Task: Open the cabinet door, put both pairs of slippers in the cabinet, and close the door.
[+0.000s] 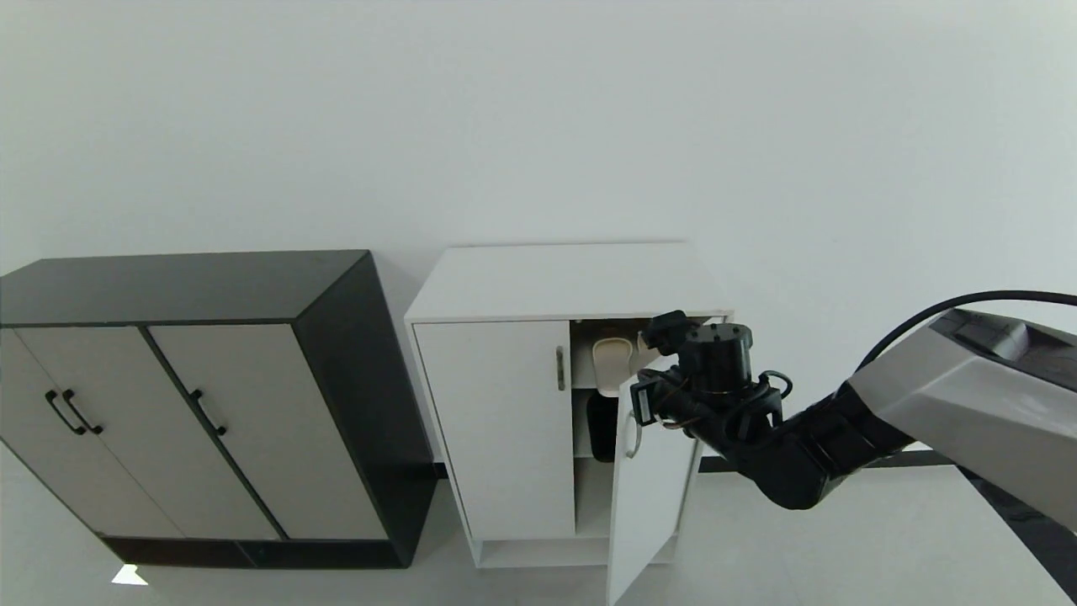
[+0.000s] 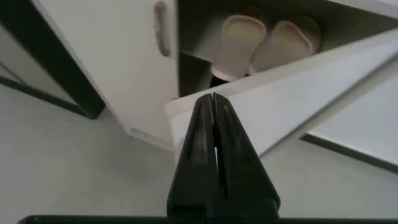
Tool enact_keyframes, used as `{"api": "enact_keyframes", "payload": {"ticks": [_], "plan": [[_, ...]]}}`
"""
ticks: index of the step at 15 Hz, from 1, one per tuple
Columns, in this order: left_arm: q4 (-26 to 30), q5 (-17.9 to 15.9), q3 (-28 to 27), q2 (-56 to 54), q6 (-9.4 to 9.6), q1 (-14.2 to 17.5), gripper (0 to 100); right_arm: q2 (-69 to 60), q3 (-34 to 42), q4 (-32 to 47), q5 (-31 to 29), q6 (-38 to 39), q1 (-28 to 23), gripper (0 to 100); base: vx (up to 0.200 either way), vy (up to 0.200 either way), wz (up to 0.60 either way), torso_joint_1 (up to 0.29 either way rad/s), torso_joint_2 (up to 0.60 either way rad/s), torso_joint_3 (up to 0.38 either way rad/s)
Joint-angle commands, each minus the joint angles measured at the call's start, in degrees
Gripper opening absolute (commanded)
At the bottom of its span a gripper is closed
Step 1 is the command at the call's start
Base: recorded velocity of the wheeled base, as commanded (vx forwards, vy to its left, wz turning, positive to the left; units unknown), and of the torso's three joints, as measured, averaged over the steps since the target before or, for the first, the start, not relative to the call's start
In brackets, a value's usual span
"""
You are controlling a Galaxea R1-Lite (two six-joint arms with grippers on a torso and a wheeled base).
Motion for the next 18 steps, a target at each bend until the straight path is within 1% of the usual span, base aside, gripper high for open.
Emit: {"api": "enact_keyframes", "payload": {"ticks": [1, 2, 4, 5, 6, 8, 10, 16, 18], "plan": [[0.0, 0.01, 0.0, 0.08, -0.01, 0.01, 0, -0.39, 3.51, -4.29, 1.9, -0.19, -0.33, 0, 0.0, 0.0, 0.0, 0.0, 0.0, 0.0], [0.0, 0.01, 0.0, 0.08, -0.01, 0.01, 0, -1.44, 5.88, -6.4, 3.92, -0.19, -0.95, 0, 0.0, 0.0, 0.0, 0.0, 0.0, 0.0], [0.0, 0.01, 0.0, 0.08, -0.01, 0.01, 0, -5.22, 12.82, -7.45, 10.95, -0.11, -1.65, 0, 0.0, 0.0, 0.0, 0.0, 0.0, 0.0], [0.0, 0.01, 0.0, 0.08, -0.01, 0.01, 0, -6.98, 16.43, -7.63, 14.03, 0.16, -2.18, 0, 0.2, 0.0, 0.0, 0.002, 0.01, 0.007], [0.0, 0.01, 0.0, 0.08, -0.01, 0.01, 0, -7.77, 18.62, -8.16, 15.08, 0.16, -2.62, 0, 0.2, 0.0, 0.0, -0.002, 0.0, 0.007], [0.0, 0.01, 0.0, 0.08, -0.01, 0.01, 0, -7.77, 20.73, -10.44, 15.17, 0.16, -3.23, 0, 0.2, 0.0, 0.0, -0.015, 0.0, 0.005], [0.0, 0.01, 0.0, 0.08, 0.07, 0.01, 0, -7.68, 21.52, -10.53, 15.17, 0.16, -3.23, 0, 0.2, 0.0, 0.0, 0.014, 0.0, 0.007], [0.0, 0.01, 0.0, 0.08, 0.07, 0.01, 0, -6.8, 22.32, -10.53, 15.17, -0.19, -3.14, 0, 0.0, 0.0, 0.0, 0.0, 0.0, 0.0], [0.0, 0.01, 0.0, 0.08, 0.07, 0.01, 0, -5.48, 21.44, -10.62, 15.17, -0.28, -3.14, 0, 0.0, 0.0, 0.0, 0.0, 0.0, 0.0]]}}
